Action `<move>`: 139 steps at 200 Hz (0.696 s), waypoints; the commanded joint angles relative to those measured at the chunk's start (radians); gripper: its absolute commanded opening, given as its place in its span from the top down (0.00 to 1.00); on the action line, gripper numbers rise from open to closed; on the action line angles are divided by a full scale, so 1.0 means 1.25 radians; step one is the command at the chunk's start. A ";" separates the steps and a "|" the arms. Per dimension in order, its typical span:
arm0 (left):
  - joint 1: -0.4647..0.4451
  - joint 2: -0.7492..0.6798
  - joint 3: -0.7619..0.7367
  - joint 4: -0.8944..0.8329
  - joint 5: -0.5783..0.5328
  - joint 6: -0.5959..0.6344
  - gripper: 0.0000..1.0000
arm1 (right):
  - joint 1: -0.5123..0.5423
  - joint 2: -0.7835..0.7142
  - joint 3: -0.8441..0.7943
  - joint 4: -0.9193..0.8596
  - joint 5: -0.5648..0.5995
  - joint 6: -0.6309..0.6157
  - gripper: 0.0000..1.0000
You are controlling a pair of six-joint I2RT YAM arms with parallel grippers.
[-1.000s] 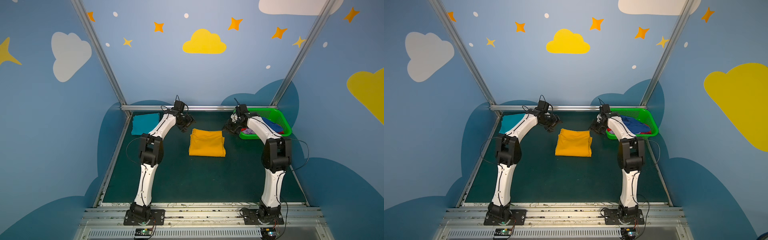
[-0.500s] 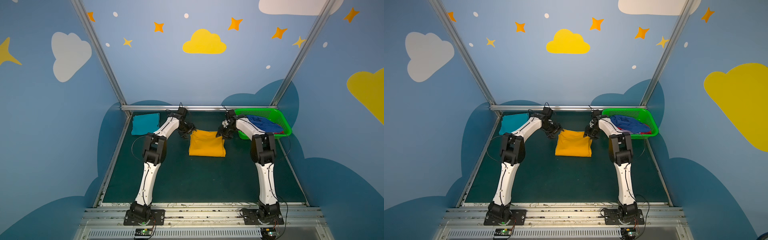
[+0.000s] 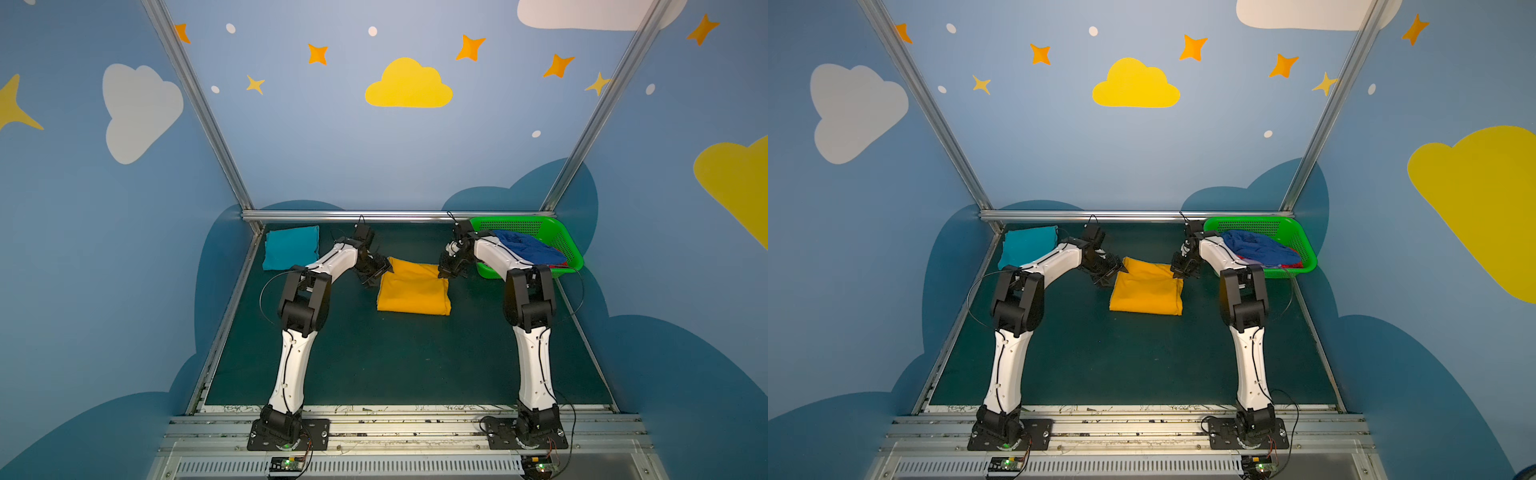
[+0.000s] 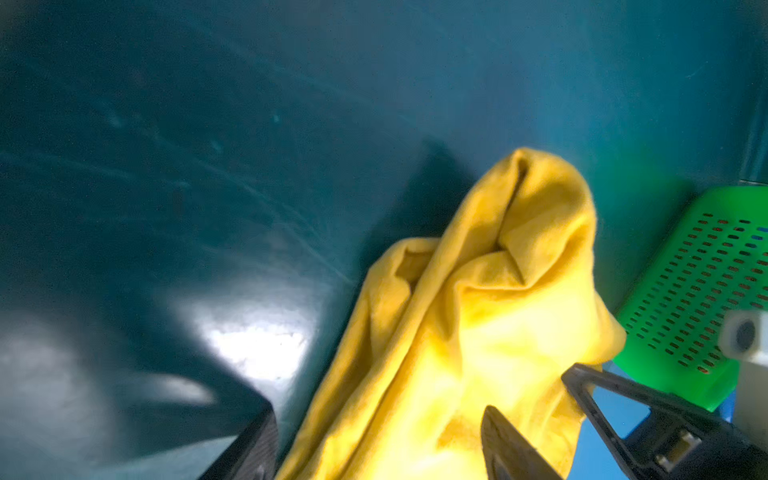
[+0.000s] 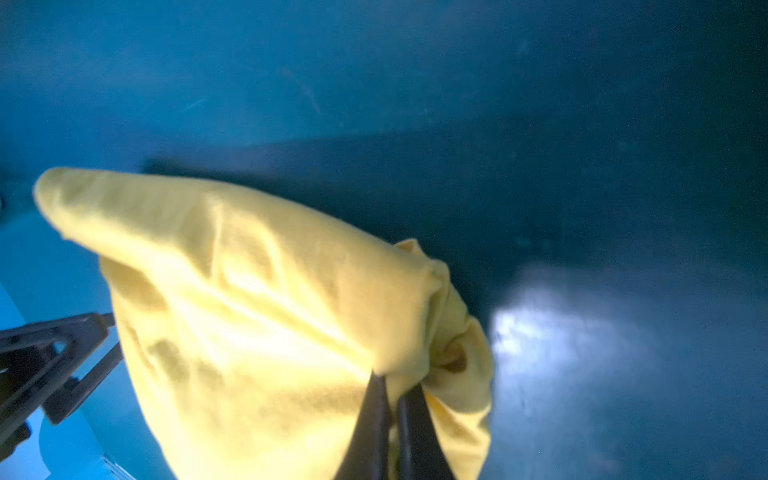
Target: Fold and stack the t-shirts
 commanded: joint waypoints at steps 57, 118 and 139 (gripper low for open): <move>-0.015 -0.033 -0.091 -0.012 -0.012 -0.023 0.23 | 0.002 -0.259 -0.115 -0.008 0.033 0.028 1.00; -0.023 -0.034 -0.100 -0.008 -0.009 -0.027 0.23 | -0.054 -0.198 -0.171 0.004 0.076 0.054 0.61; -0.022 -0.031 -0.077 -0.019 -0.012 -0.024 0.22 | -0.085 -0.165 -0.155 -0.005 0.069 0.052 0.57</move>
